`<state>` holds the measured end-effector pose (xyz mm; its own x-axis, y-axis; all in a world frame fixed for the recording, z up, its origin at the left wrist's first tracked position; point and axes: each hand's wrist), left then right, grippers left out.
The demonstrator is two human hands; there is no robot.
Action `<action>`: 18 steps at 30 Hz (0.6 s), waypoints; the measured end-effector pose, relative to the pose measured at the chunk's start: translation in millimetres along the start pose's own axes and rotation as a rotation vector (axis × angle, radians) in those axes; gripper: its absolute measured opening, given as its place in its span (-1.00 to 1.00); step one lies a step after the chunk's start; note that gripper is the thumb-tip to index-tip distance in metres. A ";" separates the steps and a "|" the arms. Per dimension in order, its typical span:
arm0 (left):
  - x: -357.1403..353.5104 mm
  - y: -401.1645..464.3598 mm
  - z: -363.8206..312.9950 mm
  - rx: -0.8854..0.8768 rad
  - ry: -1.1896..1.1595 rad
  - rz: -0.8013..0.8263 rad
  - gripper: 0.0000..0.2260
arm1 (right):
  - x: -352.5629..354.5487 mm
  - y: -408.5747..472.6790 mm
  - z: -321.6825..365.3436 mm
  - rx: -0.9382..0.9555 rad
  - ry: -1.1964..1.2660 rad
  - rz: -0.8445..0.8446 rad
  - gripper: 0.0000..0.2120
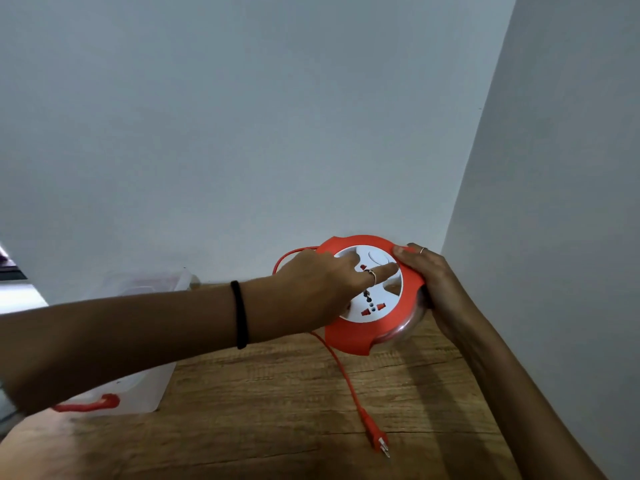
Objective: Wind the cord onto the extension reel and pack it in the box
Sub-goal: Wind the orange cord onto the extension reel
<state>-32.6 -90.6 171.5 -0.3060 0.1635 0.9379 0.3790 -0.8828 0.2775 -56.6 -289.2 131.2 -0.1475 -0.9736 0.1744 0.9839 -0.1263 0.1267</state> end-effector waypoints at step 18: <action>8.0 12.1 -7.2 -0.242 -0.062 -0.037 -0.40 | 14.0 -6.0 12.1 0.090 -0.148 0.047 -0.55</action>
<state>-36.8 -103.1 180.9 -0.2591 0.2179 0.9410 0.1465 -0.9541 0.2612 -65.8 -299.8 144.7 -0.1218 -0.9385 0.3232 0.9779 -0.0577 0.2012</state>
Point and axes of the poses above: each hand's wrist, its own y-axis towards the middle knuckle, its own x-axis out of the back of the hand, z = x × y, and after that the axes turned 13 degrees about -y, right-handed
